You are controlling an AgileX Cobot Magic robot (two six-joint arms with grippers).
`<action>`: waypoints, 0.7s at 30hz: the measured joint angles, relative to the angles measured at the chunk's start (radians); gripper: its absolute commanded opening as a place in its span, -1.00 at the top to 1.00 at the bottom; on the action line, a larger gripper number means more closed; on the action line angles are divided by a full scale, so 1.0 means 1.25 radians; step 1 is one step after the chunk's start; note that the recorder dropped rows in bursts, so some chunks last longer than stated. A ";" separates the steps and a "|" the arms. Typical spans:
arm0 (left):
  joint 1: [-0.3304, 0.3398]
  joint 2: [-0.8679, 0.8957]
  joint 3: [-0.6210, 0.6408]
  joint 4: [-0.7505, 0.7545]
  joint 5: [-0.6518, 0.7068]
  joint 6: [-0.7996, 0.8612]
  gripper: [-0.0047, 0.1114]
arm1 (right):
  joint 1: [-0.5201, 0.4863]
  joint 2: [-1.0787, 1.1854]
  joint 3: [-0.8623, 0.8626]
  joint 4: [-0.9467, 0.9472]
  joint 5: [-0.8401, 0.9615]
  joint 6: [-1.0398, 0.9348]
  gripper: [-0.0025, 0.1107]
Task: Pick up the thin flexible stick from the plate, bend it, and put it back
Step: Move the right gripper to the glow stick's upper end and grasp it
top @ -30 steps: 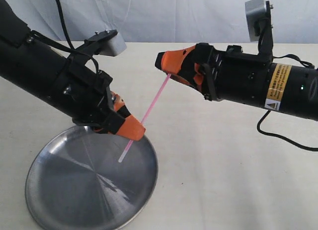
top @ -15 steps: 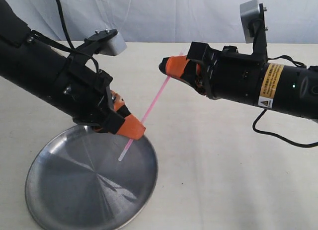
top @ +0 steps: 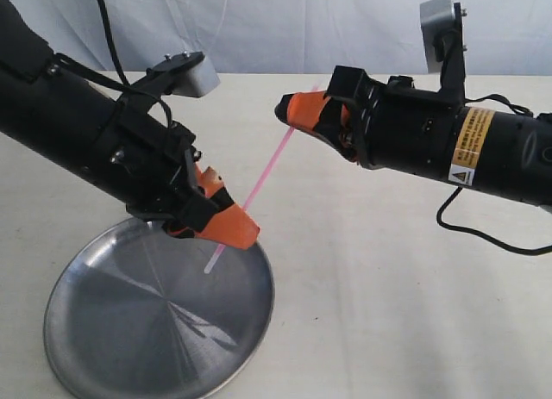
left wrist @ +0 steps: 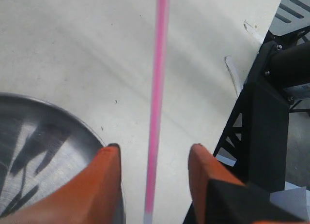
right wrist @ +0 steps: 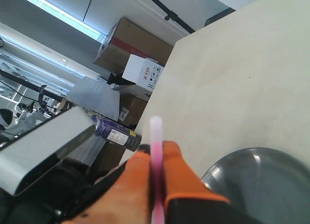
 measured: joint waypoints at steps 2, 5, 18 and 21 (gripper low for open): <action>0.000 0.002 0.000 0.003 0.000 -0.003 0.45 | 0.000 0.000 0.000 0.002 -0.001 0.000 0.97; 0.000 0.003 0.000 0.011 0.000 -0.003 0.84 | 0.000 0.000 0.000 0.005 -0.005 0.000 0.97; -0.001 0.003 0.000 -0.007 0.006 0.044 0.92 | 0.000 0.000 -0.001 0.005 -0.047 0.000 0.97; -0.001 0.003 0.004 -0.014 0.015 0.064 0.92 | 0.000 0.000 -0.004 -0.022 -0.021 0.002 0.97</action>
